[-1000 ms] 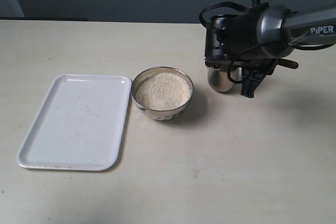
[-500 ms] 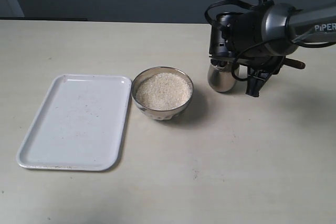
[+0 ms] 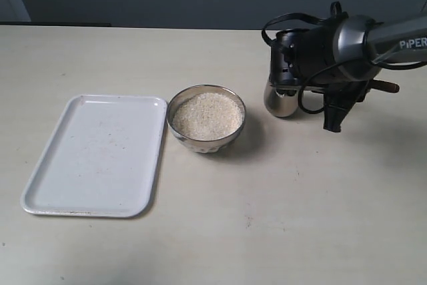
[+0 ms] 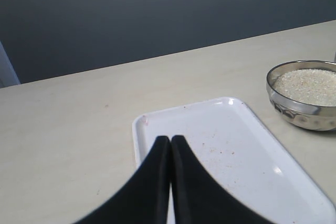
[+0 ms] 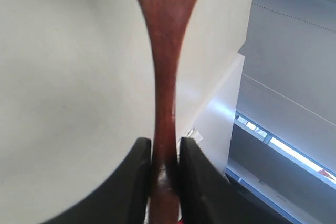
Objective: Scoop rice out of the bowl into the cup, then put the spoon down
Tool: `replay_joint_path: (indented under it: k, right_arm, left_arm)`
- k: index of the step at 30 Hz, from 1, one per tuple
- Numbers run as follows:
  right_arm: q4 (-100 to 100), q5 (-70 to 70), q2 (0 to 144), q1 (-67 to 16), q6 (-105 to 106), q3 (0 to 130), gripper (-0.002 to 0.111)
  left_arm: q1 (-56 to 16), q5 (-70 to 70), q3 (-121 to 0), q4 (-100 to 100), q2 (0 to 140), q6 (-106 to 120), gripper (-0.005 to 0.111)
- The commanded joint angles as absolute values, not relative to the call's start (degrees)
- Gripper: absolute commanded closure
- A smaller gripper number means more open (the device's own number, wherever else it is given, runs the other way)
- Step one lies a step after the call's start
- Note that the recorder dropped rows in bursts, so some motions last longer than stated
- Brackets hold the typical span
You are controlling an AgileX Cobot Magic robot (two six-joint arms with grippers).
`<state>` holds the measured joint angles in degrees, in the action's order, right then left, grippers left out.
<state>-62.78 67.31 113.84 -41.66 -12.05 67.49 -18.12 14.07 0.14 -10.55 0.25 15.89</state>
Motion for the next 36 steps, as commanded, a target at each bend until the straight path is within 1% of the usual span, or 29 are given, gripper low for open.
replay_joint_path:
  k: [1, 10, 15, 36]
  right_arm:
    - [-63.8, 66.7, 113.5, -41.7, -13.9, 67.0, 0.109]
    - [-68.1, 67.0, 113.7, -42.8, -16.0, 66.9, 0.109]
    - [-73.8, 67.3, 113.9, -44.6, -16.6, 63.9, 0.109]
    - [-77.9, 69.2, 114.0, -44.6, -18.1, 63.7, 0.109]
  left_arm:
    - [-18.4, 13.4, 0.0, -10.6, 0.0, 15.6, 0.106]
    - [-18.4, 13.4, 0.0, -10.6, 0.0, 15.6, 0.106]
    - [-18.4, 13.4, 0.0, -10.6, 0.0, 15.6, 0.106]
    - [-18.4, 13.4, 0.0, -10.6, 0.0, 15.6, 0.106]
